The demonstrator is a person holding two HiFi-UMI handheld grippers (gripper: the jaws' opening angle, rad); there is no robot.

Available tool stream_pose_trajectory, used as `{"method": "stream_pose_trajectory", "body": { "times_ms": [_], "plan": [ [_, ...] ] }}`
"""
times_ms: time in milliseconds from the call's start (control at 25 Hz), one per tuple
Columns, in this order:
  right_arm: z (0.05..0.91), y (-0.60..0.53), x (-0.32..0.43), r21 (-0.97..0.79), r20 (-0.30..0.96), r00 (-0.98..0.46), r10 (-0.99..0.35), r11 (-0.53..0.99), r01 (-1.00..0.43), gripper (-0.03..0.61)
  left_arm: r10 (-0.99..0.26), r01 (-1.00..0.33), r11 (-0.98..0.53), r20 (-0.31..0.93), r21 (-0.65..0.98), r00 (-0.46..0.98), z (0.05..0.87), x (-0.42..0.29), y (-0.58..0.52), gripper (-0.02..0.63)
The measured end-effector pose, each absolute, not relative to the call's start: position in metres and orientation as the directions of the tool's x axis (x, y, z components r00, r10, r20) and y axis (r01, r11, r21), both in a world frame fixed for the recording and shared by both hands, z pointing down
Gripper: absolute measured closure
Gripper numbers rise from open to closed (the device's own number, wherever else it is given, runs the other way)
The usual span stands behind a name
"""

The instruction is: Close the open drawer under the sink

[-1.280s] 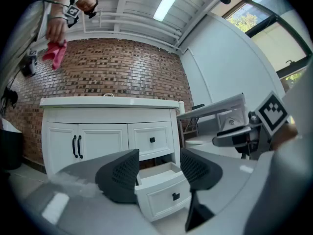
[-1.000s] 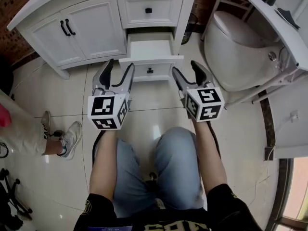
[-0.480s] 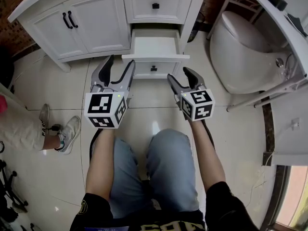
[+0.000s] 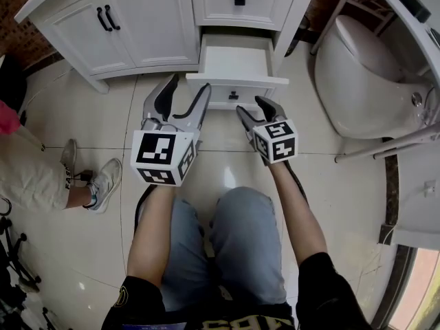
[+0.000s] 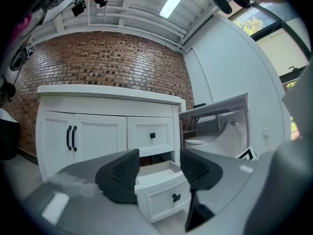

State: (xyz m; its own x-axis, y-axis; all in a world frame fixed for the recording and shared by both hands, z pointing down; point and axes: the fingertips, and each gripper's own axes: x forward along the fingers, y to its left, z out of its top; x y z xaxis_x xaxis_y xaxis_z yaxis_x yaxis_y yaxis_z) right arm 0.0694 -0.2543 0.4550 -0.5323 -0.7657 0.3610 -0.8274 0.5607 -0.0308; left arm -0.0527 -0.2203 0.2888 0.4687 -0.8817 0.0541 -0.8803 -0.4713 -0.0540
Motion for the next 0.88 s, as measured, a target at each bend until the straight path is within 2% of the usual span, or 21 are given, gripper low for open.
{"method": "stream_pose_trajectory", "body": {
  "times_ms": [600, 880],
  "plan": [
    [0.509, -0.293, 0.046, -0.101, 0.434, -0.541, -0.72, 0.558, -0.824, 0.373, -0.878, -0.878, -0.477, 0.064, -0.03, 0.475, 0.292, -0.056, -0.223, 0.353],
    [0.509, -0.302, 0.036, -0.112, 0.424, -0.55, -0.72, 0.56, -0.821, 0.421, -0.88, -0.881, -0.473, 0.06, -0.012, 0.471, 0.292, -0.061, -0.225, 0.353]
  ]
}}
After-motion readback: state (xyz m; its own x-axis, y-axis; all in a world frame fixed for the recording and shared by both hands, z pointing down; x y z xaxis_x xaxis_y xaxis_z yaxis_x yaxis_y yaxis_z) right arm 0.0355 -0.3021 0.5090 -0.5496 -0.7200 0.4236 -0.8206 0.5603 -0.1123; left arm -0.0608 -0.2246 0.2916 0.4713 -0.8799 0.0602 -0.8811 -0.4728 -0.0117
